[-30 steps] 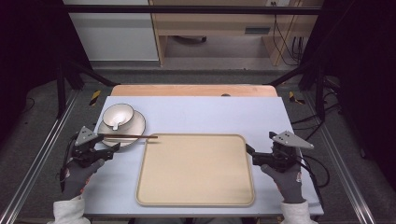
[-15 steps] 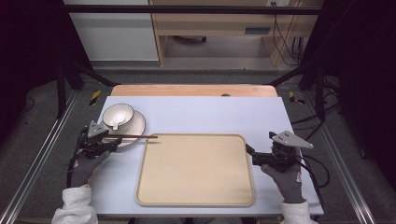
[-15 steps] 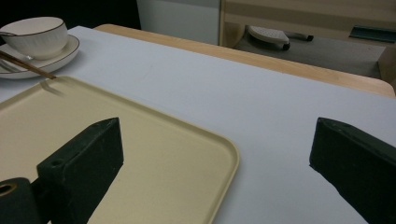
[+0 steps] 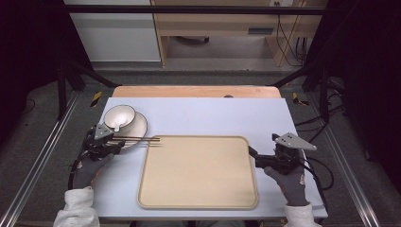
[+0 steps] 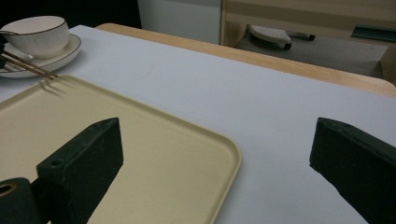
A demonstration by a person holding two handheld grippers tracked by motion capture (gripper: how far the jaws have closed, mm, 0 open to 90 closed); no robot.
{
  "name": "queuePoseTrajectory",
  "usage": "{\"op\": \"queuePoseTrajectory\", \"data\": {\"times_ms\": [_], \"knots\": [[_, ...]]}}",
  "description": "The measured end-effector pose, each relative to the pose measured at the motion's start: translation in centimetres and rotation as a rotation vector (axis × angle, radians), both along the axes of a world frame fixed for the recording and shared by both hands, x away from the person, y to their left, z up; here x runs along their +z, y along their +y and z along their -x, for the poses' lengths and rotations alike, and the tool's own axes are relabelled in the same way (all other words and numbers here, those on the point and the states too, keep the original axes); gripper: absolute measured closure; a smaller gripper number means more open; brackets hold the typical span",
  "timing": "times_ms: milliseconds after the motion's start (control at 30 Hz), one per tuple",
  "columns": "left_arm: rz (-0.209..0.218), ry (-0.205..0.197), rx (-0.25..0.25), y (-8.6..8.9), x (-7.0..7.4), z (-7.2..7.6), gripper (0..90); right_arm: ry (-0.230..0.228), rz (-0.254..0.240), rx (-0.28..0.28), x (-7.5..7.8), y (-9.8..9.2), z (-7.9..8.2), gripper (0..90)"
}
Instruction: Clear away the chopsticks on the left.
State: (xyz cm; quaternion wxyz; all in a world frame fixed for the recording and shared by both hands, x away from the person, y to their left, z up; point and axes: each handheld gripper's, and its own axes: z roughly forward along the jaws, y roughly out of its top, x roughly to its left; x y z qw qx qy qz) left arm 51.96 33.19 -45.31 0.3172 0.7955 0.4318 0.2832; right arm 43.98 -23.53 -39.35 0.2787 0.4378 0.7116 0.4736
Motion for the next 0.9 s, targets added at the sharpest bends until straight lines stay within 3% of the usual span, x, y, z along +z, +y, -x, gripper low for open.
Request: {"op": "queuePoseTrajectory", "data": {"times_ms": [200, 500, 900], "knots": [[-0.006, 0.008, 0.004, 0.15, 0.23, 0.22, 51.4, -0.001, 0.001, 0.001, 0.01, -0.02, 0.01, 2.9], [-0.064, 0.017, -0.015, -0.30, 0.42, 0.46, 54.3, -0.005, 0.005, -0.002, 0.08, -0.07, 0.04, 2.8], [-0.051, 0.022, -0.002, -0.33, 0.84, 0.66, 71.5, -0.003, 0.007, 0.003, 0.07, 0.00, 0.03, 2.8]]}}
